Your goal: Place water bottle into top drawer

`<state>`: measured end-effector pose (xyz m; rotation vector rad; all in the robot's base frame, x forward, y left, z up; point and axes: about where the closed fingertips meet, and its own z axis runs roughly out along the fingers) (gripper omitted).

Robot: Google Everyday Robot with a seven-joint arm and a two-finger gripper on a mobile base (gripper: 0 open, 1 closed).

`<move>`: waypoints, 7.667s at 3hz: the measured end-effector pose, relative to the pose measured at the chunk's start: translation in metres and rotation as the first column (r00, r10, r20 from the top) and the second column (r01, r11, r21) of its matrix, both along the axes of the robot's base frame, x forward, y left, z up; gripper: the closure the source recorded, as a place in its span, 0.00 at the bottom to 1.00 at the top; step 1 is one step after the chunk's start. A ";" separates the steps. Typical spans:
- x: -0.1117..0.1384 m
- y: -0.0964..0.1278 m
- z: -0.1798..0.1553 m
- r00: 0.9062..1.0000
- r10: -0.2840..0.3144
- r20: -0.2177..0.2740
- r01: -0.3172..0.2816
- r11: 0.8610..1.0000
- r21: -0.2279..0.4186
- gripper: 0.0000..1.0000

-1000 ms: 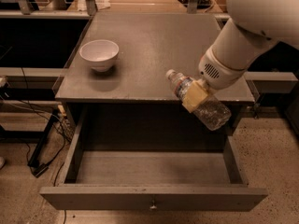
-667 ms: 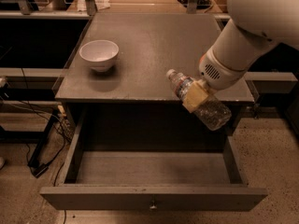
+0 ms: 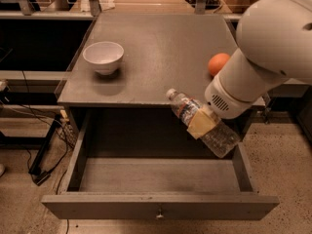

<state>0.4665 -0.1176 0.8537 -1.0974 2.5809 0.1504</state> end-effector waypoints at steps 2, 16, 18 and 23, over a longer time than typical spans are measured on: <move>-0.015 0.010 -0.038 0.996 0.081 -0.026 -0.082 0.996 -0.031 1.00; 0.023 0.041 -0.213 0.990 -0.021 -0.141 0.031 0.997 0.064 1.00; 0.027 0.035 -0.234 0.982 -0.045 -0.182 0.054 0.997 0.045 1.00; 0.026 0.034 -0.237 0.981 -0.042 -0.192 0.056 0.996 0.066 0.11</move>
Offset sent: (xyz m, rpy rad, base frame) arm -0.0167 0.0150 -0.0620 -0.0519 0.0487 0.1190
